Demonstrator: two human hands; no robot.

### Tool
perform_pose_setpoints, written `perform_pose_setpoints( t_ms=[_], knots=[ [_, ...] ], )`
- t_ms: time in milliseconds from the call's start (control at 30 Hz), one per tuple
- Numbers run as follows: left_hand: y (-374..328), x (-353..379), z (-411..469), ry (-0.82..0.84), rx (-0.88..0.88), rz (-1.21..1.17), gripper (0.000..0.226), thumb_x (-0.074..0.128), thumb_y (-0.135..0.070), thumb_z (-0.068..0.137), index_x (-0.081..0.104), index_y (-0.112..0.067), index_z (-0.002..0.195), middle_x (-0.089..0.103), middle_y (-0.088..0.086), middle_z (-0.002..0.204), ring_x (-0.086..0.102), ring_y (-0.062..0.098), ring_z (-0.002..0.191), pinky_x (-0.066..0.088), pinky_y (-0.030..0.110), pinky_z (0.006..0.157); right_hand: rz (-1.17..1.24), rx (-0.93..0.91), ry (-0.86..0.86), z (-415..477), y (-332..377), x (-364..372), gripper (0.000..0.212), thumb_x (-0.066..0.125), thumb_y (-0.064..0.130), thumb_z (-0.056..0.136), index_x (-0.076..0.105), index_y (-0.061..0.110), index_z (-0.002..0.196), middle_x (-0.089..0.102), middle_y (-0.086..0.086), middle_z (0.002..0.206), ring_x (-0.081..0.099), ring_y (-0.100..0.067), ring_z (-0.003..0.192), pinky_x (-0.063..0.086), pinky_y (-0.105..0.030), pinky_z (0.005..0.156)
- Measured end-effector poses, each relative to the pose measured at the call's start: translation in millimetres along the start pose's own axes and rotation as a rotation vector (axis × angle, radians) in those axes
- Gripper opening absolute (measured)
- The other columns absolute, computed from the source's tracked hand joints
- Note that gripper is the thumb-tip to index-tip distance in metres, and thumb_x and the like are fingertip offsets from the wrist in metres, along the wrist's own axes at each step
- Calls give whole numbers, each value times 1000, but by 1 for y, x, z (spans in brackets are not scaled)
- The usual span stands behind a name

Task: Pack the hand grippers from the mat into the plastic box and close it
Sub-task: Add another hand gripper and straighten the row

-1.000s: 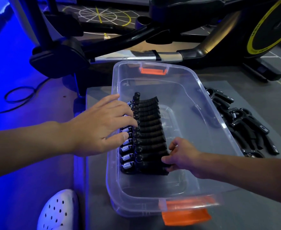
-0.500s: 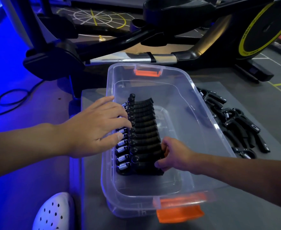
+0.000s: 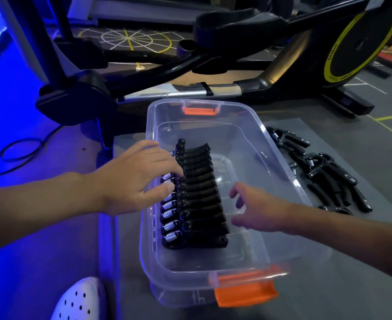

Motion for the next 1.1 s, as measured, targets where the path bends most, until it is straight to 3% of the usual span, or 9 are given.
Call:
perform_pose_setpoints(
  t_ms=[100,167,300,367,433,567,733,967,1100],
  knots=[
    [-11,-13,24,-95,-17,-71,36,37,-41,93,61,-24,112,60,-12,107,52,7,104,30,31,105,57,-238,-343,-23,19,-60,15,64,9,84,57,21,89,64,5,78,61,-13,65,53,-30,64],
    [-25,-16,45,-133,-3,-84,32,40,-39,91,61,-23,109,61,-12,103,53,9,101,35,34,100,165,-312,-580,-39,13,-99,16,63,5,83,61,21,81,64,7,68,60,-10,60,50,-25,61],
    [-55,-9,91,-147,22,-69,29,43,-39,90,59,-25,109,58,-15,104,54,10,101,39,38,99,236,-174,-857,-41,-52,-149,16,60,6,83,59,22,82,62,6,69,54,-11,59,44,-20,56],
    [-70,1,113,-125,26,-59,34,42,-43,89,58,-25,112,58,-12,109,53,12,106,39,39,99,163,12,-776,-23,-102,-149,13,59,8,82,59,20,87,61,3,72,55,-17,62,42,-25,54],
    [-86,15,135,-78,25,-47,47,35,-53,87,57,-24,118,56,-9,119,50,14,114,38,40,101,70,189,-592,-4,-156,-133,12,62,11,83,60,17,93,63,-2,81,57,-22,74,40,-25,62],
    [-101,44,164,25,-18,9,64,25,-64,85,47,-25,130,44,-7,134,41,14,126,33,37,107,21,363,-376,24,-230,-86,31,66,22,86,59,11,114,65,-9,108,58,-23,91,41,-23,74],
    [-102,68,181,88,-54,88,75,21,-73,81,41,-26,137,36,-6,145,27,12,138,27,38,113,126,310,-453,56,-255,-68,42,68,22,85,55,4,121,60,-15,123,56,-30,112,40,-29,89],
    [-95,75,181,124,-98,62,76,16,-79,79,34,-35,139,22,-19,148,9,0,140,22,35,111,335,252,-534,98,-255,-67,53,65,18,83,50,11,133,62,-12,122,58,-29,111,47,-32,91],
    [-94,80,181,158,-107,39,74,14,-80,79,32,-39,138,17,-22,149,3,0,142,22,40,115,246,377,-430,112,-268,-61,65,62,28,80,39,25,141,52,-13,131,37,-32,130,40,-42,106]
  ],
)
Point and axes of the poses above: each hand's wrist, its own z-axis towards the middle knuckle, its own x-axis out of the palm, y = z × x, the point moved 8 cm from there along z, towards the middle knuckle
